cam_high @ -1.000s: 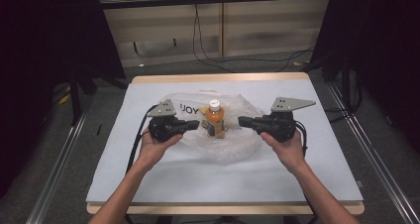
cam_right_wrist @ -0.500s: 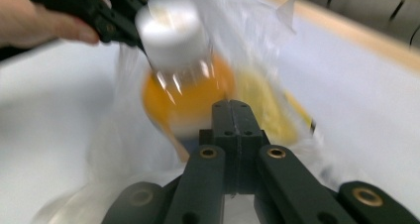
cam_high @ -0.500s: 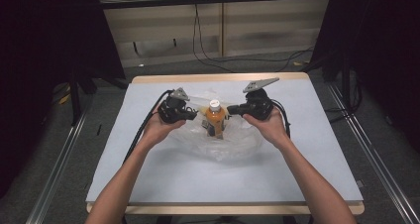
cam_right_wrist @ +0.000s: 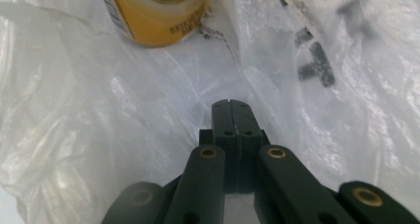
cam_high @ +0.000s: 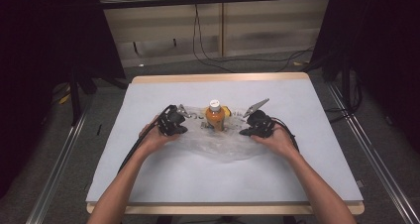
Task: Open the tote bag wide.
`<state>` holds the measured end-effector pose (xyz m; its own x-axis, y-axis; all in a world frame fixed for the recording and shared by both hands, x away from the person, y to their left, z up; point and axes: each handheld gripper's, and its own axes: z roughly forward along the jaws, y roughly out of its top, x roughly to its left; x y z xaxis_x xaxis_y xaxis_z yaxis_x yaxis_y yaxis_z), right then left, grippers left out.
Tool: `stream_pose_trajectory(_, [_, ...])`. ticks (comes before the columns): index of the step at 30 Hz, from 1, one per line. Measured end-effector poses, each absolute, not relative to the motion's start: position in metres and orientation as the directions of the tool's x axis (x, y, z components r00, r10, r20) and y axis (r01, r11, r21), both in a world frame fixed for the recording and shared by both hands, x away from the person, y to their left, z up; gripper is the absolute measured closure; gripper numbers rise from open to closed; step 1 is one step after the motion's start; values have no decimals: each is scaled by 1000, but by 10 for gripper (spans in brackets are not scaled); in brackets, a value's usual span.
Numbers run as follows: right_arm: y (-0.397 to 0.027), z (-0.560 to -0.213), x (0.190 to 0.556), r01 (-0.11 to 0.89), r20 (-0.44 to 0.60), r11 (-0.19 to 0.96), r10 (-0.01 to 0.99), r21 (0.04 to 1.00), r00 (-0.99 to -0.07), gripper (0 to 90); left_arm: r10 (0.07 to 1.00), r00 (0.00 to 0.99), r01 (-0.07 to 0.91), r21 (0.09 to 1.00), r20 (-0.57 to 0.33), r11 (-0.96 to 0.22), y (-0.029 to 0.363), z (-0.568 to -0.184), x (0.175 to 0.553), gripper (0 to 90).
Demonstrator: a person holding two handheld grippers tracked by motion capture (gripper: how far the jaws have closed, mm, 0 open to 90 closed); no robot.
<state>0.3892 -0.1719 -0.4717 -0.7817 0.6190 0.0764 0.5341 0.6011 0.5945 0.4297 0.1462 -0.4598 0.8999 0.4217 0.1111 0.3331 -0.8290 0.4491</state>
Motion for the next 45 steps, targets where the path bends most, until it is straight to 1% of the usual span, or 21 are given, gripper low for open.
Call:
stream_pose_trajectory(1, [-172,-472,389,534,76,601,619,594,-782,900,422,900,333,449,111,-829,146,-460,430,900])
stream_pose_trajectory(2, [-175,-470,389,538,66,615,621,576,-781,900,403,904,315,414,144,-854,148,-459,428,900])
stream_pose_trajectory(3, [-177,-470,389,531,55,624,617,573,-785,900,403,902,318,395,153,-862,149,-458,427,900])
stream_pose_trajectory(7, [-190,-466,387,532,5,660,625,531,-781,900,375,911,299,353,172,-887,156,-456,427,900])
stream_pose_trajectory(8, [-198,-465,386,535,-5,668,627,517,-779,900,389,909,314,371,150,-874,160,-457,428,900])
stream_pose_trajectory(9, [-201,-465,386,536,-9,671,628,513,-778,900,383,911,306,373,153,-876,162,-457,427,900])
stream_pose_trajectory(11, [-207,-464,385,536,-21,680,628,500,-778,900,372,912,298,344,173,-890,165,-456,427,900])
stream_pose_trajectory(17, [-226,-462,382,547,-33,688,636,477,-771,900,376,914,309,339,153,-889,177,-455,429,900])
stream_pose_trajectory(19, [-230,-462,380,549,-40,691,638,470,-769,900,390,910,322,357,137,-877,180,-456,429,900])
stream_pose_trajectory(22, [-235,-461,378,550,-48,697,638,460,-769,900,389,913,324,355,127,-877,182,-456,430,900])
stream_pose_trajectory(25, [-239,-461,377,543,-50,703,631,460,-774,900,374,917,309,346,138,-886,184,-455,429,900])
stream_pose_trajectory(29, [-243,-461,376,549,-45,701,634,456,-772,900,396,911,333,366,114,-869,190,-456,429,900])
stream_pose_trajectory(33, [-239,-461,373,550,-73,706,641,447,-764,900,391,911,327,347,132,-879,188,-455,428,900])
stream_pose_trajectory(34, [-238,-461,373,555,-74,700,648,449,-758,900,408,903,340,361,132,-868,187,-455,427,900])
stream_pose_trajectory(36, [-238,-461,374,549,-75,694,649,467,-757,900,397,910,331,376,114,-866,186,-454,426,900])
stream_pose_trajectory(37, [-238,-461,374,552,-59,686,650,475,-758,900,402,910,331,408,101,-851,186,-452,426,900])
stream_pose_trajectory(38, [-238,-461,374,552,-59,686,650,475,-758,900,402,910,331,408,101,-851,186,-452,426,900])
stream_pose_trajectory(39, [-235,-459,374,544,-27,660,649,519,-760,900,415,905,330,461,94,-824,184,-448,424,900])
stream_pose_trajectory(41, [-233,-457,375,528,-15,644,641,554,-767,900,405,911,317,499,77,-807,181,-441,421,900])
stream_pose_trajectory(43, [-231,-453,375,519,-8,631,640,576,-769,900,387,917,283,523,98,-804,176,-432,414,900])
stream_pose_trajectory(45, [-231,-450,375,515,7,615,638,597,-770,900,378,921,272,536,96,-799,174,-428,411,900])
